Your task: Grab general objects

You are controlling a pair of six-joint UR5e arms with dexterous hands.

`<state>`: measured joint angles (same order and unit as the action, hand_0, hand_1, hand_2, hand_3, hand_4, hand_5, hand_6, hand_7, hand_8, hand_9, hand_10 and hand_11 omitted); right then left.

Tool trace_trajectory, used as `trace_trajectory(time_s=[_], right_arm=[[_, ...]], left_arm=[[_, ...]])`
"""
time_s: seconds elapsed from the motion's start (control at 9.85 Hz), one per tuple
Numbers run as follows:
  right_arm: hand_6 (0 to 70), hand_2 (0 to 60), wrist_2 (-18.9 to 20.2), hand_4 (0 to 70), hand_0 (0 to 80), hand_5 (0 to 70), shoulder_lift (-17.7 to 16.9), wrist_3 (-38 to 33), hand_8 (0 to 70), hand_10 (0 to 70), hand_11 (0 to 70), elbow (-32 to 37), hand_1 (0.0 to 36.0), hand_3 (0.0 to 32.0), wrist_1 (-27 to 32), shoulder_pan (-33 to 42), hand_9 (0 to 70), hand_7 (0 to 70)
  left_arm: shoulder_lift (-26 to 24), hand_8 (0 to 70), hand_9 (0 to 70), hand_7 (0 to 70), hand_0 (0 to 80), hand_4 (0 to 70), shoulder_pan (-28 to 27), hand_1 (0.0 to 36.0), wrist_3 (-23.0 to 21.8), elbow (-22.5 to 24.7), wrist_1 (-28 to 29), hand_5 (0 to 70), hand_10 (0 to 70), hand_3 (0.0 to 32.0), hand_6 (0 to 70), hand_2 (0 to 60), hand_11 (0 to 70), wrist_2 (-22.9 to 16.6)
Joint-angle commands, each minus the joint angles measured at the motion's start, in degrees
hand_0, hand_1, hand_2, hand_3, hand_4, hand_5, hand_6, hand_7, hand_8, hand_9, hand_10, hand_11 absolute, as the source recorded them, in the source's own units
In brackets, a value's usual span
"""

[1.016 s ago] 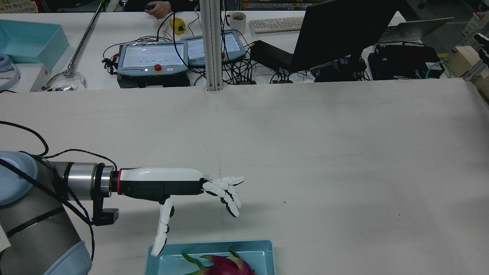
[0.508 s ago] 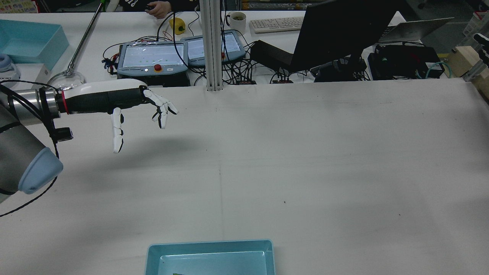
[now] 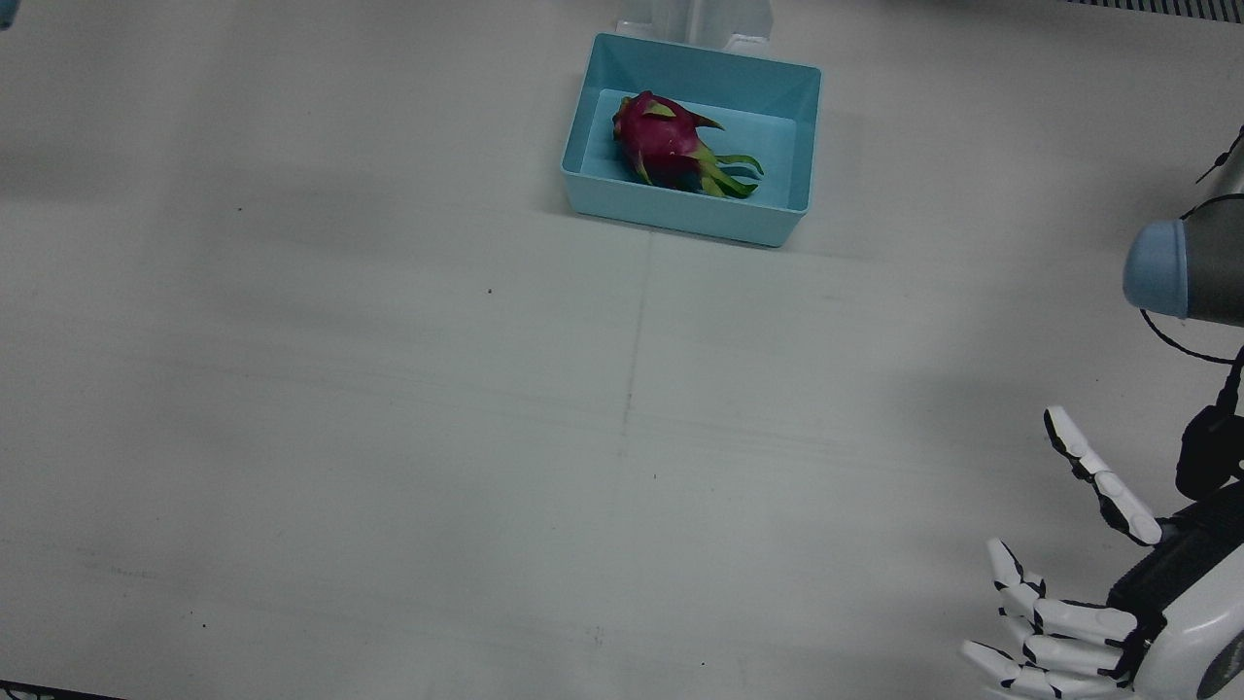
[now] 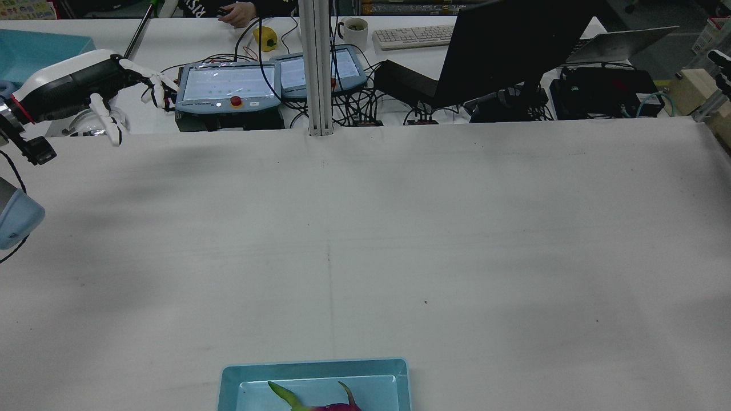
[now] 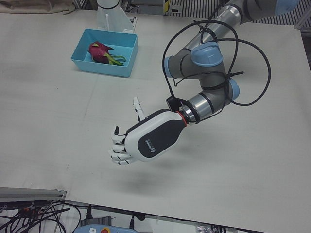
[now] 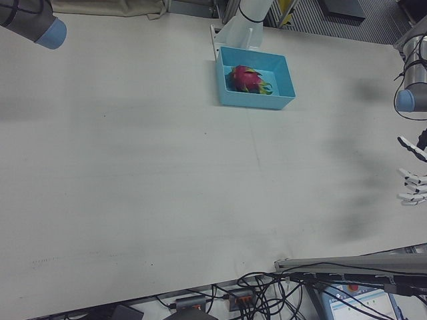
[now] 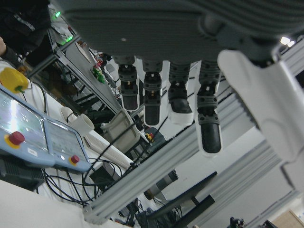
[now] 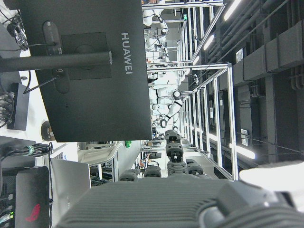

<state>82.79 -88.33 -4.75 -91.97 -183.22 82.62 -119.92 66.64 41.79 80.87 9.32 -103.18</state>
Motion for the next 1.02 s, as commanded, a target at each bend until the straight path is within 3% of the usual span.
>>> trace_trajectory(time_s=[0.0,0.2,0.51,0.61,0.81,0.91], right_arm=[[0.0,0.0,0.00,0.0,0.0,0.0,0.00,0.00,0.0,0.0,0.0,0.03,0.0,0.0,-0.03,0.00,0.0,0.0],[0.0,0.0,0.00,0.0,0.0,0.0,0.00,0.00,0.0,0.0,0.0,0.03,0.0,0.0,0.06,0.00,0.0,0.0],[0.0,0.0,0.00,0.0,0.0,0.0,0.00,0.00,0.0,0.0,0.0,0.03,0.0,0.0,0.06,0.00,0.0,0.0],[0.0,0.0,0.00,0.0,0.0,0.0,0.00,0.00,0.0,0.0,0.0,0.03,0.0,0.0,0.06,0.00,0.0,0.0],[0.0,0.0,0.00,0.0,0.0,0.0,0.00,0.00,0.0,0.0,0.0,0.03,0.0,0.0,0.06,0.00,0.0,0.0],[0.0,0.0,0.00,0.0,0.0,0.0,0.00,0.00,0.0,0.0,0.0,0.03,0.0,0.0,0.06,0.00,0.0,0.0]], left_arm=[[7.84,26.8,28.1,62.0,47.6,43.3,0.95,3.8,1.45,-2.21,5.78,33.9,14.8,0.0,47.3,0.0,21.3,13.41],[9.44,26.8,30.4,62.3,47.4,42.3,0.95,3.8,4.17,-7.97,9.81,32.8,17.6,0.0,48.2,0.0,25.5,17.73],[13.47,25.2,30.1,61.1,47.1,39.5,4.55,3.3,10.14,-9.59,11.41,31.1,16.8,0.0,46.3,0.0,24.4,19.23],[15.14,23.3,32.2,61.6,47.3,40.1,4.64,4.3,11.37,-10.29,12.64,29.9,19.3,0.0,47.2,0.0,28.2,22.38],[20.14,23.9,35.2,60.9,46.0,37.3,4.64,1.7,11.39,-13.37,21.05,25.5,23.5,0.0,45.7,0.0,34.3,30.98],[21.65,22.8,34.2,60.0,46.1,35.5,5.08,1.9,11.39,-13.37,22.04,24.6,22.9,0.0,43.7,0.0,33.4,31.89]])
